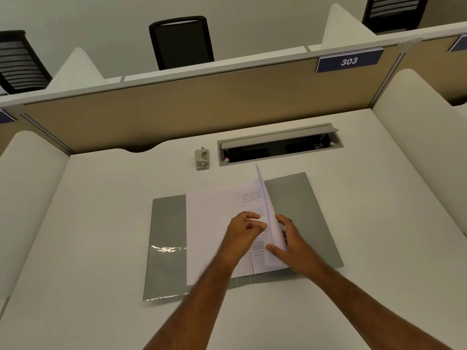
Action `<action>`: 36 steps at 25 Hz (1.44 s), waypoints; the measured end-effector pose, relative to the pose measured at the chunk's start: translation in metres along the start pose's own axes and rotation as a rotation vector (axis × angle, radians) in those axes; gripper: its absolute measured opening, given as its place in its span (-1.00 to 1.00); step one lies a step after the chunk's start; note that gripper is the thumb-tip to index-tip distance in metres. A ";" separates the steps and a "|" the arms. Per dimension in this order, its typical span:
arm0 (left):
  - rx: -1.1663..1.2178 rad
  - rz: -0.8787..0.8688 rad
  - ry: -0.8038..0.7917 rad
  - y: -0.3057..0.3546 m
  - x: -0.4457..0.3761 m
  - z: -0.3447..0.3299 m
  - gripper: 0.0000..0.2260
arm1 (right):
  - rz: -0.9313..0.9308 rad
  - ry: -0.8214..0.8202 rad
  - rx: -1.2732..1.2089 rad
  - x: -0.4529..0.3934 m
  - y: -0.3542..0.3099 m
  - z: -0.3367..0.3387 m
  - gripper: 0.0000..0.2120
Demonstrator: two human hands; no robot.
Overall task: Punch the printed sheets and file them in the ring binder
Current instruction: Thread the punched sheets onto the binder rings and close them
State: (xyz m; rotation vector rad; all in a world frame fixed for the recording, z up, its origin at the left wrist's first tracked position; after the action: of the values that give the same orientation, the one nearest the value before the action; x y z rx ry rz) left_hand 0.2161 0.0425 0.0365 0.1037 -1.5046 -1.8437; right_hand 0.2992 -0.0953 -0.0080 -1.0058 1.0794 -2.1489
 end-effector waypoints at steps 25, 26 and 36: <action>0.058 0.026 0.270 -0.003 0.026 0.099 -0.75 | 0.008 -0.004 -0.050 0.004 0.001 0.005 -0.25; 0.066 0.021 0.282 -0.004 0.027 0.103 -0.75 | 0.007 -0.003 -0.052 0.004 0.001 0.005 -0.26; 0.042 0.115 0.414 -0.053 0.039 0.156 -0.75 | 0.013 0.005 -0.050 0.006 0.003 0.008 -0.28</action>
State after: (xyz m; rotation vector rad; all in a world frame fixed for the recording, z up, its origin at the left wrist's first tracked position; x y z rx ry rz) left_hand 0.0854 0.1489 0.0535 0.3859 -1.2309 -1.5816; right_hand 0.3025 -0.1045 -0.0057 -1.0128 1.1442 -2.1249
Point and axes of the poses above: each hand's wrist, its own x-axis away from the middle knuckle, its own z-axis out of the back of the hand, y = z × x, the point moved 10 cm from there along -x, towards the middle knuckle, and after that the axes turned 4 degrees about -z, right-handed, at the moved point
